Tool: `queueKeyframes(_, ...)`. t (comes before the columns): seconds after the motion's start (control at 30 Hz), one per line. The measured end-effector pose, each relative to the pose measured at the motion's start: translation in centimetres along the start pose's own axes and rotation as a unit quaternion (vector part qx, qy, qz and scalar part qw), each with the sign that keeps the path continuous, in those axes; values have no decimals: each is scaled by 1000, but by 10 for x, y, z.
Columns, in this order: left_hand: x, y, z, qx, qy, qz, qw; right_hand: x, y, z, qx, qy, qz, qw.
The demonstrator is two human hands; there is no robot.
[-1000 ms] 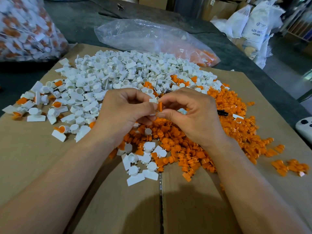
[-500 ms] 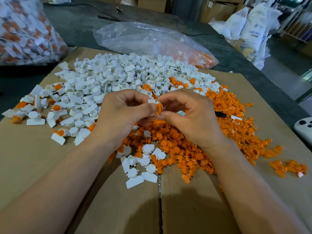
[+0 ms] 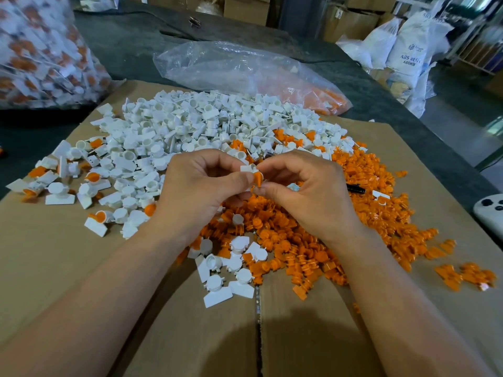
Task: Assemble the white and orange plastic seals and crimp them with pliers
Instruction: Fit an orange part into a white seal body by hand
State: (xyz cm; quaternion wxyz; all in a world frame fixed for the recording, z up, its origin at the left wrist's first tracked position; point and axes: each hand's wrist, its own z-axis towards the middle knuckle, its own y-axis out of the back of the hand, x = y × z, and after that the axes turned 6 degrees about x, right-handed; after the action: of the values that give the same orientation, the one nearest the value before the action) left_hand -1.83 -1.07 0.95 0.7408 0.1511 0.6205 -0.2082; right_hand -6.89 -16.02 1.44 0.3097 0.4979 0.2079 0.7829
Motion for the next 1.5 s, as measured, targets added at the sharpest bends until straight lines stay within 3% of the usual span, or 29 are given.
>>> queueKeyframes(0.83, 1, 2, 2, -8, 8, 0, 1000, 3, 5, 0, 12, -19, -74, 997)
queueKeyframes(1.0, 3, 5, 5, -25, 31, -58, 998, -14, 44, 5, -25, -178, -139, 974)
queueKeyframes(1.17, 4, 6, 5, -22, 27, -68, 997, -31, 65, 2, 81, -288, -234, 925)
queueKeyframes(1.33, 4, 6, 5, -17, 27, -65, 997, -32, 57, 3, 203, -299, -318, 876)
queueKeyframes(1.5, 3, 4, 5, -17, 31, -62, 997, -35, 48, 4, 257, -304, -351, 848)
